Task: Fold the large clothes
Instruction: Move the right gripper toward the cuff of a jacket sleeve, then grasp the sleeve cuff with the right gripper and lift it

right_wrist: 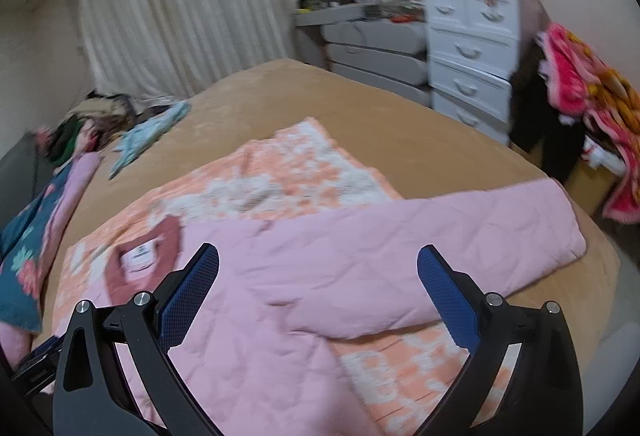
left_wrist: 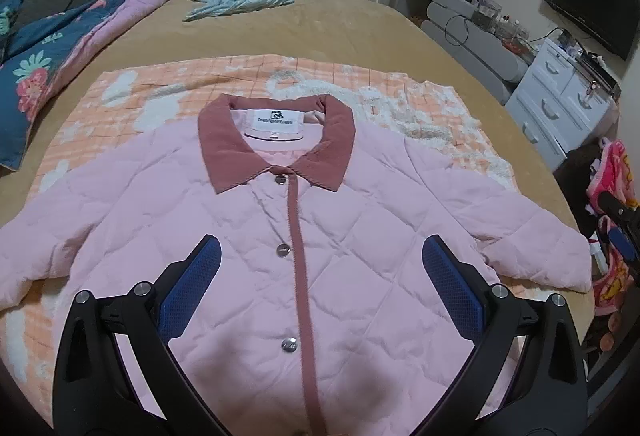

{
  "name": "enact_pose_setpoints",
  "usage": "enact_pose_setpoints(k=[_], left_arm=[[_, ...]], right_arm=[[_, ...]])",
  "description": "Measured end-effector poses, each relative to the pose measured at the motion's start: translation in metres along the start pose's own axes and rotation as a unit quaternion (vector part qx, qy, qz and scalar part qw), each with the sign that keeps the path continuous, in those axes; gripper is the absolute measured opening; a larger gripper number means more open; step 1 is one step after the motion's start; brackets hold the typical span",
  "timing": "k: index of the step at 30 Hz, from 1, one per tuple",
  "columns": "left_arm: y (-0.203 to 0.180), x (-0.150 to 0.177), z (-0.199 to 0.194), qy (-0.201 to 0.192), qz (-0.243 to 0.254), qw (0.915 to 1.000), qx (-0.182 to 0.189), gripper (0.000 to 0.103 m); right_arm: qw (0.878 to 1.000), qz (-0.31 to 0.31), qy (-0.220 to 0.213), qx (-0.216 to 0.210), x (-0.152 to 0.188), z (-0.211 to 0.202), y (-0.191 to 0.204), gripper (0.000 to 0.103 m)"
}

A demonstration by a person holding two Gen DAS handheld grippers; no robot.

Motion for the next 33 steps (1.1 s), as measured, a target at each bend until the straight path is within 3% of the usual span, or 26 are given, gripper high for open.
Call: enact_pose_setpoints(k=[13,21,33], left_arm=[[-0.032,0.015,0.062,0.039,0.003,0.9989,0.027,0.095],[-0.038,0.012,0.081,0.044,0.001,0.9986,0.028,0.095],[-0.036,0.01,0.111,0.056,0.003,0.998,0.03,0.095]], right_arm=[[0.986,0.135,0.021,0.098,0.009,0.053,-0.13,0.099],[0.972,0.19,0.034,0.133,0.018,0.073,-0.18,0.099],[0.94,0.296,0.049,0.162,0.042,0.1,-0.252,0.099]])
Point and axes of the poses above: each gripper's, at about its wrist camera, not at the fingertips, and z roughly the way its jaws point, y to its left, x to its underside, the point moved 3 cm from there along z, roughly the way its jaws point
